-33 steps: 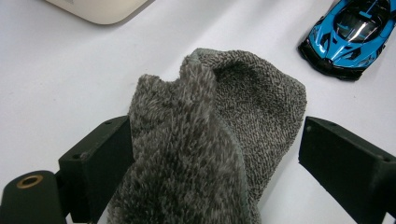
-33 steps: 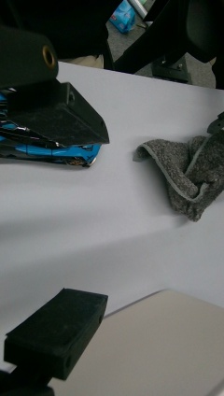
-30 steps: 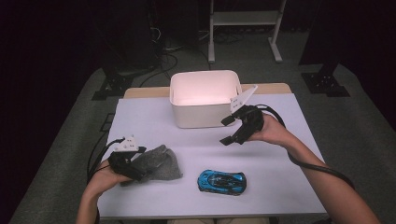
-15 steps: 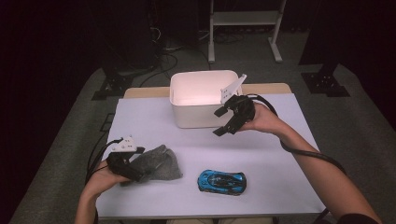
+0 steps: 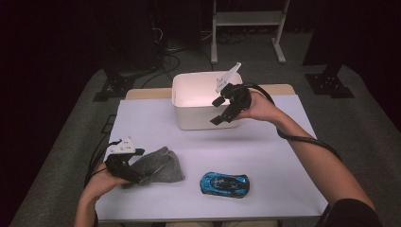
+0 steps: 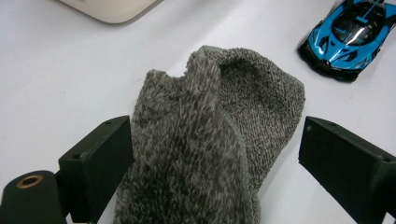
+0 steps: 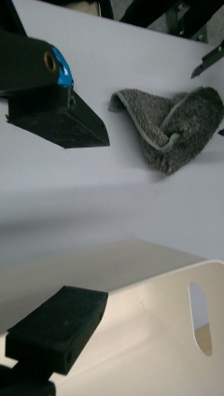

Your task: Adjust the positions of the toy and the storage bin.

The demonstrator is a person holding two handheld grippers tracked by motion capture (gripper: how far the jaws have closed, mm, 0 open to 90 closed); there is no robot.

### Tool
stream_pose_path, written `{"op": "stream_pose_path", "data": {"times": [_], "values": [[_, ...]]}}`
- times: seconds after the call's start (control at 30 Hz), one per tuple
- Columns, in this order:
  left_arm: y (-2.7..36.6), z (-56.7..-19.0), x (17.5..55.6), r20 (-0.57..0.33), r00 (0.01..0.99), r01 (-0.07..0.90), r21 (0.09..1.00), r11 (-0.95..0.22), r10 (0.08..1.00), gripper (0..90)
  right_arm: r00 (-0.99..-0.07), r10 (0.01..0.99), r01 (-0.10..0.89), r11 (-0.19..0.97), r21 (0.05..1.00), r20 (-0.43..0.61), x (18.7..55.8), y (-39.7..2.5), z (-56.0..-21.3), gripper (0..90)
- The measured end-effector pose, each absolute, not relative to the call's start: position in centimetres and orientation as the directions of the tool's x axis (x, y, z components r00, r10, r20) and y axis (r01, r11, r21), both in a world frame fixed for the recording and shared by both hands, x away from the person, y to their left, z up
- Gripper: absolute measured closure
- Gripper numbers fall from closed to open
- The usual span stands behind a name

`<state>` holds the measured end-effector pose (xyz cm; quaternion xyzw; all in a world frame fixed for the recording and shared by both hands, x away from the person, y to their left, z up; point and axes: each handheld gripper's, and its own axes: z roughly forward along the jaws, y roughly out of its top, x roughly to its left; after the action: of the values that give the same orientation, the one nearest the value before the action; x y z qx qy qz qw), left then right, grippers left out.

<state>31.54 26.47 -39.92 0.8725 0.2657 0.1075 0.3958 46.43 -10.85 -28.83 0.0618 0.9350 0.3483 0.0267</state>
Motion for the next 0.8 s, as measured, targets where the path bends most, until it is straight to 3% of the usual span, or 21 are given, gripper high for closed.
{"op": "stream_pose_path", "data": {"times": [0.6, 0.8], "values": [[27.1, -39.9, 30.6, -0.033, 0.826, 0.389, 0.755, -0.528, 0.562, 9.2, -0.988, 0.155, 0.111, 0.769, 0.63, -0.015, 49.9, -9.0, -29.8, 24.3], [27.3, -39.7, 30.2, -0.041, 0.826, 0.387, 0.767, -0.511, 0.562, 9.2, -0.986, 0.167, 0.124, 0.769, 0.626, -0.009, 50.6, -9.1, -30.7, 32.6]]}}
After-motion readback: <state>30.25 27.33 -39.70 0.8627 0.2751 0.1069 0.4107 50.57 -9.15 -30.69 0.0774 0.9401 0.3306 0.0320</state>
